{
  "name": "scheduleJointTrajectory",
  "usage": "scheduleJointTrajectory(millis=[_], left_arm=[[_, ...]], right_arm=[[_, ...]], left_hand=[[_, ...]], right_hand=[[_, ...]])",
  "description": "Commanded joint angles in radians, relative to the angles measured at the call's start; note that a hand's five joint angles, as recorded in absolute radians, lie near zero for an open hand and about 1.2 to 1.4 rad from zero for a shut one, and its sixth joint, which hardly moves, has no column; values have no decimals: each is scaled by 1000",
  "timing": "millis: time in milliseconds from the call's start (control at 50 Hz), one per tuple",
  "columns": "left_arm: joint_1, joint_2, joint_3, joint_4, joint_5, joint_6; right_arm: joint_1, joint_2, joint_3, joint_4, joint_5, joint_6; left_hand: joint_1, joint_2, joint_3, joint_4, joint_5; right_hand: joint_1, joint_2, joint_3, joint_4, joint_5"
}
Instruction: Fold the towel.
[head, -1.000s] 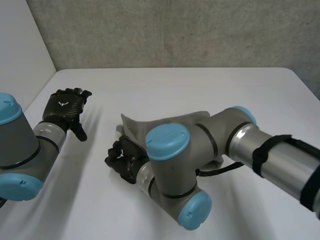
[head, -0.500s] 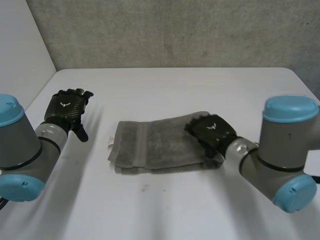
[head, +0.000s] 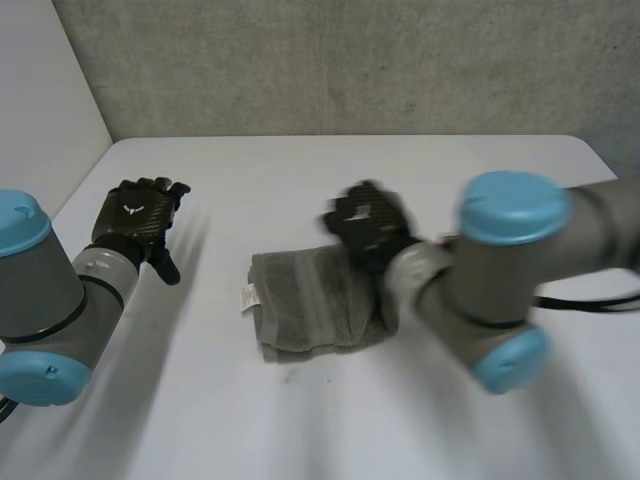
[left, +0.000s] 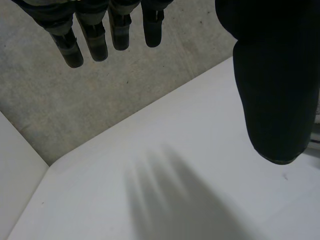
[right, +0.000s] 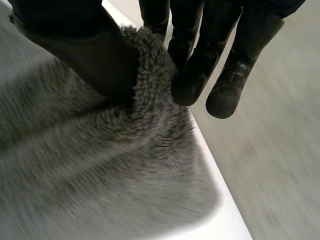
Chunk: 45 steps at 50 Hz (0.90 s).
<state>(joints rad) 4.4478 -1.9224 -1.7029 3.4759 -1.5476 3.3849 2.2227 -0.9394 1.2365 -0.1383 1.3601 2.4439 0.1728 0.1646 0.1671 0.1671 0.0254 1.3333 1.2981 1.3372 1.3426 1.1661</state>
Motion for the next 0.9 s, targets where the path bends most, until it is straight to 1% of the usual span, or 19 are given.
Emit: scheduleJointTrajectory(millis=[20, 40, 60, 80, 100, 120, 140, 160, 220, 260, 280, 320, 380, 460, 560, 600, 660, 760, 900], left_arm=[[-1, 5, 3, -6, -5, -9], [-2, 9, 5, -9, -5, -9], [-2, 10, 5, -9, -5, -9], [-2, 17, 6, -11, -5, -10], [-2, 29, 8, -11, -3, -10], [-2, 29, 8, -11, -3, -10], [-5, 40, 14, -11, -3, -10], [-11, 51, 22, -12, -3, -12], [-24, 60, 29, -12, -3, -12], [-50, 68, 57, -12, -5, -24], [-50, 68, 57, -12, -5, -24], [-74, 68, 84, -15, -5, -48], [-99, 59, 110, -30, -5, -87], [-128, 33, 144, -57, -2, -122], [-197, -60, 200, -109, -3, -176], [-225, -114, 218, -155, -5, -216], [-231, -144, 223, -178, -6, -237], [-246, -227, 223, -250, -22, -326], [-263, -260, 220, -267, -31, -346]], right_arm=[[227, 284, -288, 253, -96, -40], [247, 321, -325, 319, -92, -67], [247, 321, -325, 319, -91, -68], [252, 329, -337, 368, -82, -91], [244, 315, -333, 394, -78, -86], [244, 315, -333, 395, -78, -86], [230, 280, -310, 382, -79, -60], [207, 228, -273, 340, -87, -5], [172, 163, -227, 278, -102, 73], [96, 30, -113, 145, -133, 246], [95, 30, -112, 144, -133, 247], [51, -73, -10, 39, -125, 381], [17, -127, 59, -7, -119, 444], [-43, -150, 96, 5, -107, 469], [-78, -134, 94, 57, -81, 514], [-83, -93, 69, 78, -76, 546], [-86, -65, 47, 91, -76, 552], [-86, 62, -53, 192, -65, 537], [-77, 181, -143, 269, -50, 453]], left_hand=[[2, 10, 7, 7, -25], [2, 10, 7, 7, -25], [2, 10, 7, 7, -25], [2, 10, 7, 7, -25], [2, 10, 7, 7, -25], [2, 10, 7, 7, -25], [2, 10, 7, 7, -25], [2, 10, 7, 7, -25], [2, 10, 7, 7, -25], [2, 10, 7, 7, -25], [2, 10, 7, 7, -25], [2, 11, 8, 8, -25], [5, 14, 11, 11, -22], [5, 14, 11, 11, -22], [14, 22, 20, 20, -13], [17, 25, 23, 23, -10], [17, 25, 23, 23, -10], [26, 34, 32, 32, -1], [23, 31, 29, 29, -4]], right_hand=[[63, 98, 59, 54, 56], [63, 98, 59, 54, 56], [63, 98, 59, 54, 56], [-61, -26, -65, -70, -68], [-667, -632, -671, -676, -674], [-673, -638, -677, -682, -680], [-1071, -1036, -1075, -1080, -1078], [-1136, -1101, -1140, -1145, -1143], [-1159, -1124, -1163, -1168, -1166], [-1159, -1124, -1163, -1168, -1166], [-1159, -1124, -1163, -1168, -1166], [-1159, -1124, -1163, -1168, -1166], [-1159, -1124, -1163, -1168, -1166], [-1159, -1124, -1163, -1168, -1166], [-1159, -1124, -1163, -1168, -1166], [-1159, -1124, -1163, -1168, -1166], [-1159, -1124, -1163, -1168, -1166], [-1159, -1124, -1163, -1168, -1166], [-1159, -1124, -1163, -1168, -1166]])
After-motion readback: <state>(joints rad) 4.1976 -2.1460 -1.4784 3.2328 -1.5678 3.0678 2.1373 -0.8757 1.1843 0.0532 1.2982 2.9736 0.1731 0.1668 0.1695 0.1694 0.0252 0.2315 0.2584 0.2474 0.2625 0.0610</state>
